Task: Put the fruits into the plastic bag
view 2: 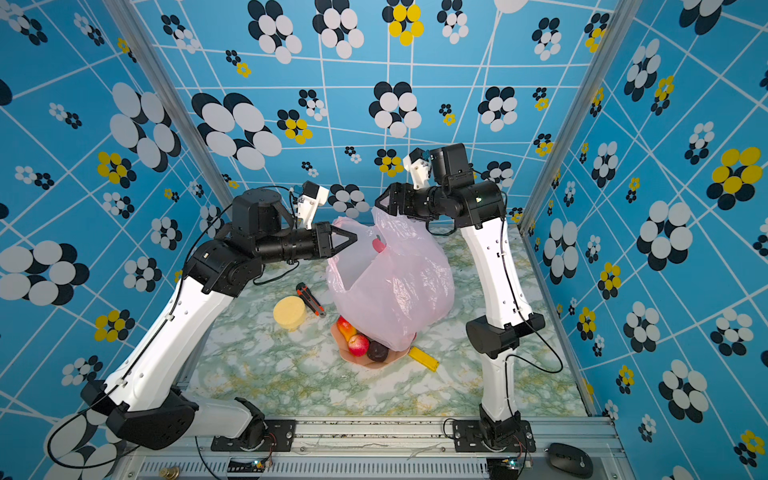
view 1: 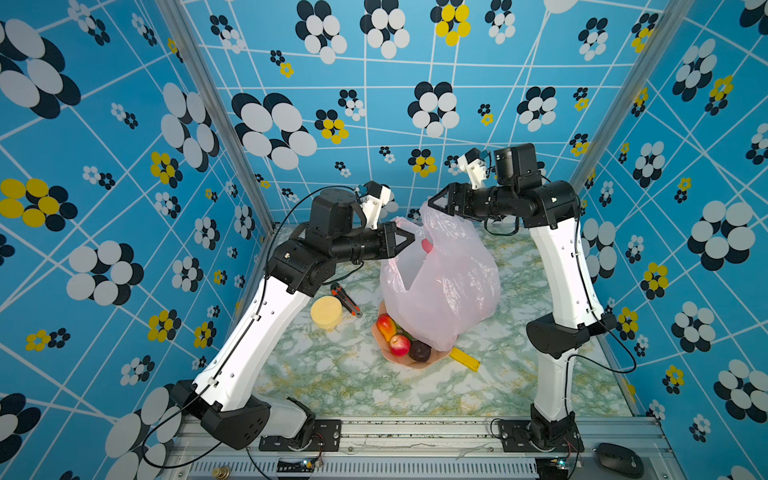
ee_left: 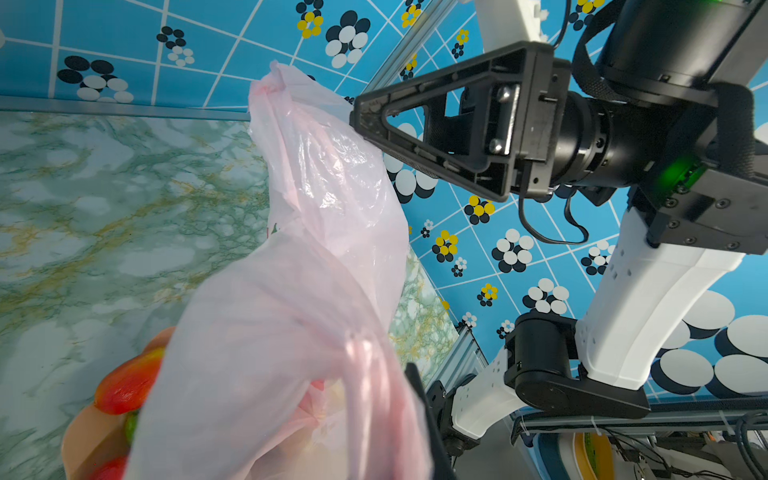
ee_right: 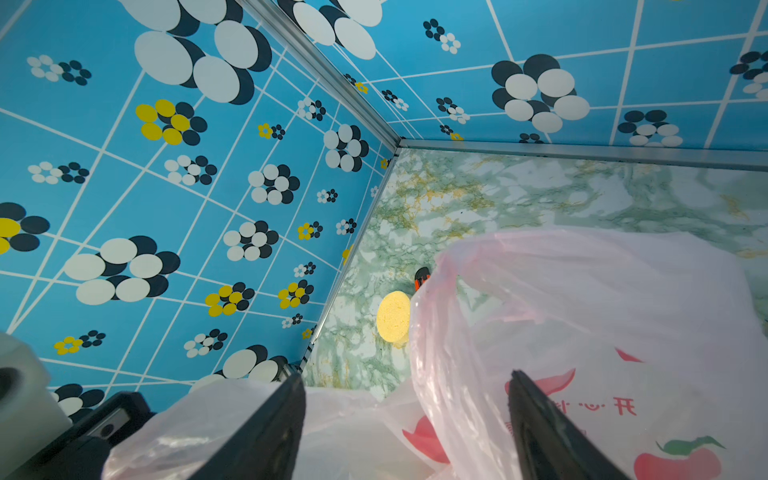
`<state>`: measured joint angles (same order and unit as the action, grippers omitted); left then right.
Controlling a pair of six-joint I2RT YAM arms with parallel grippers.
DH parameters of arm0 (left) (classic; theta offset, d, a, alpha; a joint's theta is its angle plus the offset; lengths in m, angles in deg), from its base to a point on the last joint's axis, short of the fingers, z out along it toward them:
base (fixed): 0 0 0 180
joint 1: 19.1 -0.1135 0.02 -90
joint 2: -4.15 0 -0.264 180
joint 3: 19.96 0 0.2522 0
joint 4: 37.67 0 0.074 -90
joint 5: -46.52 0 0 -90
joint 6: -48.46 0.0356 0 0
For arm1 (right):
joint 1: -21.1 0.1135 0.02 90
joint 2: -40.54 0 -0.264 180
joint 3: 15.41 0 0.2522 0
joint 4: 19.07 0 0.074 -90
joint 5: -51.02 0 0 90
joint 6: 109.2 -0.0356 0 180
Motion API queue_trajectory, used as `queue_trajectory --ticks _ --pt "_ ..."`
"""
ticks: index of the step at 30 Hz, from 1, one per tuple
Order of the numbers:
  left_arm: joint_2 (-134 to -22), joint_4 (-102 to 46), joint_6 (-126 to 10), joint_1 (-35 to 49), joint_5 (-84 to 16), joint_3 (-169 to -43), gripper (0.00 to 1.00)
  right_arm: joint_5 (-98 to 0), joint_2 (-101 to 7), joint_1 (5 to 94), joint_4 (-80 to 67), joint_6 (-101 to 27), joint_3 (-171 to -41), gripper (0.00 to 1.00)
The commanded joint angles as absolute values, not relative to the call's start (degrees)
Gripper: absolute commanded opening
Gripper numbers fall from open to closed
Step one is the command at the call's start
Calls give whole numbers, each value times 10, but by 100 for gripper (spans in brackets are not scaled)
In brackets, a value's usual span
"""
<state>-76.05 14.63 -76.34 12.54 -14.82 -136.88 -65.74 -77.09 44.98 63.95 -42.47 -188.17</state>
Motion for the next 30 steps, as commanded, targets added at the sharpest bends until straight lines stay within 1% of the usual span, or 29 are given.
queue_trajectory --ticks 1,4,5,6,8,12,13,15,16,18,21,23,24,27,30 --pt "-757 158 -747 130 -151 -1389 0 -675 -796 450 619 -414 -1876 75" --pt "-755 171 -742 129 -160 -1394 0 -704 -810 450 611 -415 -1876 69" --pt "-757 177 -741 129 -161 -1399 0 -712 -813 450 606 -417 -1876 68" --pt "-760 182 -741 129 -161 -1404 0 -712 -815 450 602 -417 -1876 68" --pt "-767 189 -742 128 -160 -1414 0 -708 -818 450 587 -415 -1875 63" --pt "-775 183 -749 128 -160 -1422 0 -717 -827 453 558 -417 -1871 40" --pt "-776 181 -749 129 -161 -1423 0 -718 -829 453 555 -416 -1871 30" --pt "-778 184 -749 128 -163 -1426 0 -716 -829 453 550 -409 -1871 8" --pt "-780 187 -746 127 -166 -1428 0 -713 -827 453 543 -403 -1871 0" --pt "-784 191 -744 122 -174 -1433 0 -688 -814 452 521 -391 -1870 0" --pt "-798 181 -761 92 -185 -1453 0 -637 -779 447 448 -375 -1860 0" --pt "-816 178 -762 73 -217 -1500 0 -598 -751 446 373 -367 -1849 0" --pt "-827 175 -764 65 -228 -1528 0 -593 -741 444 333 -368 -1845 0" --pt "-869 148 -774 36 -227 -1635 0 -627 -719 443 177 -390 -1841 0" --pt "-901 143 -745 21 -246 -1738 0 -682 -709 441 37 -415 -1841 0"
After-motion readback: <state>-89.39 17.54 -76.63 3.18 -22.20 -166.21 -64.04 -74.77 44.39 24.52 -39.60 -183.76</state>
